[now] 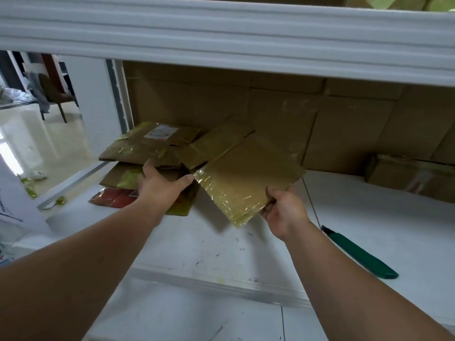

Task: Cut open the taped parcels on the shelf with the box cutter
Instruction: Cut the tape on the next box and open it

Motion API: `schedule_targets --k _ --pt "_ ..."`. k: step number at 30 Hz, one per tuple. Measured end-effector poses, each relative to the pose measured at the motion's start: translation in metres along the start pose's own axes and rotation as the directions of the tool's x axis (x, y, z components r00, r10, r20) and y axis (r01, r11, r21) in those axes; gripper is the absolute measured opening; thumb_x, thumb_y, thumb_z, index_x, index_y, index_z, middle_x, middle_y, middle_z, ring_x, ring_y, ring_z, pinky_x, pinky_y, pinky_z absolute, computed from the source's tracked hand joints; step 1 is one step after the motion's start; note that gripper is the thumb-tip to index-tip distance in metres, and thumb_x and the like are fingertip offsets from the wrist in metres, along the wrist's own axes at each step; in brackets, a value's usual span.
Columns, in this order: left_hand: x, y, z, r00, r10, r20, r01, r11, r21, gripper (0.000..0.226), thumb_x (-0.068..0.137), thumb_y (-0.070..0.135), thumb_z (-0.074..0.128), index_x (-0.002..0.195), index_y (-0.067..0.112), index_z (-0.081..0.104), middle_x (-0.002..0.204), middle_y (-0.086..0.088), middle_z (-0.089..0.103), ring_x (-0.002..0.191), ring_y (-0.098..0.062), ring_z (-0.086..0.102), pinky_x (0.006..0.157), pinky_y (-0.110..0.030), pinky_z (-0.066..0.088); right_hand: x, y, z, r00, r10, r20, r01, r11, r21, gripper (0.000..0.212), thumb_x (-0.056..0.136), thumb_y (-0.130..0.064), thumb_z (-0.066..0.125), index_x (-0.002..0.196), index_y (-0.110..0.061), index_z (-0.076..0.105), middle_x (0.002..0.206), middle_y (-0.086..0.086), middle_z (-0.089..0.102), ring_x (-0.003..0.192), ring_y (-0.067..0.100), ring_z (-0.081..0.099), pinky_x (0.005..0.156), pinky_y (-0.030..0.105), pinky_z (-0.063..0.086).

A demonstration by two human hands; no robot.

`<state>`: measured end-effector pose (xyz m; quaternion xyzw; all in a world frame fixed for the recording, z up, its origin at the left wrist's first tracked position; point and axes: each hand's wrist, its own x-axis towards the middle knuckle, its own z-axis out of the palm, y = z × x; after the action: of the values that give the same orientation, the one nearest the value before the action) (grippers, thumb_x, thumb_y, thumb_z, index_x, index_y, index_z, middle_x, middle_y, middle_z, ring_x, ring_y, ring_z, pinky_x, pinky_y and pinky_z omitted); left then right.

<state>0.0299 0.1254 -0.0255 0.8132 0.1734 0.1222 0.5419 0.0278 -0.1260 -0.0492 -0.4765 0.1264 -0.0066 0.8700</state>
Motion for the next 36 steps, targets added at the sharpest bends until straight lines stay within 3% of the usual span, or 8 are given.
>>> schedule_targets --k 5,9,14,19,26,29,33,36 --pt "-0.005 -0.003 0.004 0.91 -0.115 0.398 0.266 0.898 -0.35 0.096 0.078 0.028 0.082 0.146 0.043 0.017 0.13 -0.008 0.058 0.105 -0.03 0.066 0.091 -0.048 0.054 -0.004 0.025 0.047 0.989 0.109 0.104 -0.128 0.971 0.201 0.04 0.098 0.004 0.046 0.128 -0.023 0.044 0.104 0.01 0.071 0.084 0.024 0.072 0.08 0.042 0.06" --pt "0.018 0.001 -0.003 0.957 -0.062 0.285 0.209 0.829 -0.519 0.078 0.084 -0.008 0.064 0.137 0.044 0.039 0.111 0.001 0.068 0.087 -0.024 0.072 0.069 -0.042 0.06 0.005 0.031 0.068 0.971 0.203 0.124 -0.205 0.979 0.005 0.014 0.098 -0.013 0.053 0.11 -0.015 0.061 0.086 0.003 0.072 0.073 0.018 0.07 0.056 0.027 0.055" --pt "0.049 0.009 -0.025 0.991 0.04 0.129 -0.007 0.97 -0.243 0.088 0.085 -0.004 0.066 0.137 0.058 0.032 0.118 0.005 0.062 0.097 -0.024 0.065 0.079 -0.046 0.058 0.039 0.02 0.065 0.979 0.199 0.044 -0.2 0.979 0.022 0.01 0.094 -0.019 0.059 0.094 -0.012 0.065 0.072 0.004 0.064 0.064 0.017 0.056 0.054 0.025 0.046" --pt "0.084 0.019 -0.032 0.983 0.169 -0.068 -0.161 0.981 0.105 0.083 0.096 0.005 0.053 0.153 0.043 0.005 0.126 0.002 0.047 0.079 -0.012 0.054 0.059 -0.023 0.047 0.072 0.016 0.083 0.951 0.17 0.258 -0.072 0.933 -0.351 0.017 0.098 -0.003 0.05 0.106 -0.011 0.062 0.079 0.004 0.075 0.069 0.017 0.07 0.059 0.027 0.055" --pt "0.121 0.011 -0.038 0.916 -0.017 -0.402 -0.074 0.975 -0.21 0.07 0.086 0.017 0.069 0.143 0.029 0.032 0.124 -0.007 0.056 0.094 -0.019 0.054 0.062 -0.022 0.042 0.105 0.024 0.123 0.928 0.174 0.33 -0.087 0.961 -0.261 0.026 0.096 0.003 0.052 0.117 -0.01 0.059 0.112 0.014 0.069 0.089 0.025 0.072 0.068 0.035 0.059" --pt "0.131 0.009 -0.041 0.86 0.065 -0.507 -0.148 0.981 -0.127 0.055 0.084 0.005 0.065 0.13 0.027 0.045 0.122 0.001 0.047 0.103 -0.021 0.053 0.072 -0.027 0.05 0.111 0.026 0.152 0.933 0.177 0.313 -0.11 0.969 -0.219 0.026 0.095 0.003 0.054 0.119 -0.006 0.058 0.118 0.019 0.066 0.097 0.032 0.07 0.064 0.033 0.059" --pt "0.146 0.01 -0.046 0.86 0.309 -0.406 -0.263 0.951 0.165 0.05 0.084 0.0 0.058 0.13 0.018 0.052 0.14 -0.007 0.034 0.114 -0.02 0.045 0.098 -0.031 0.043 0.112 0.03 0.192 0.946 0.158 0.283 -0.099 0.973 -0.21 0.026 0.096 0.002 0.055 0.122 -0.003 0.057 0.118 0.022 0.066 0.099 0.035 0.069 0.064 0.033 0.06" --pt "0.162 0.003 -0.053 0.917 0.305 -0.257 -0.227 0.929 0.293 0.049 0.089 0.002 0.056 0.137 0.013 0.05 0.155 -0.008 0.022 0.136 -0.032 0.033 0.112 -0.044 0.035 0.112 0.038 0.209 0.959 0.142 0.247 -0.048 0.935 -0.352 0.012 0.096 -0.006 0.06 0.108 -0.007 0.06 0.113 0.017 0.067 0.095 0.03 0.069 0.07 0.033 0.06"
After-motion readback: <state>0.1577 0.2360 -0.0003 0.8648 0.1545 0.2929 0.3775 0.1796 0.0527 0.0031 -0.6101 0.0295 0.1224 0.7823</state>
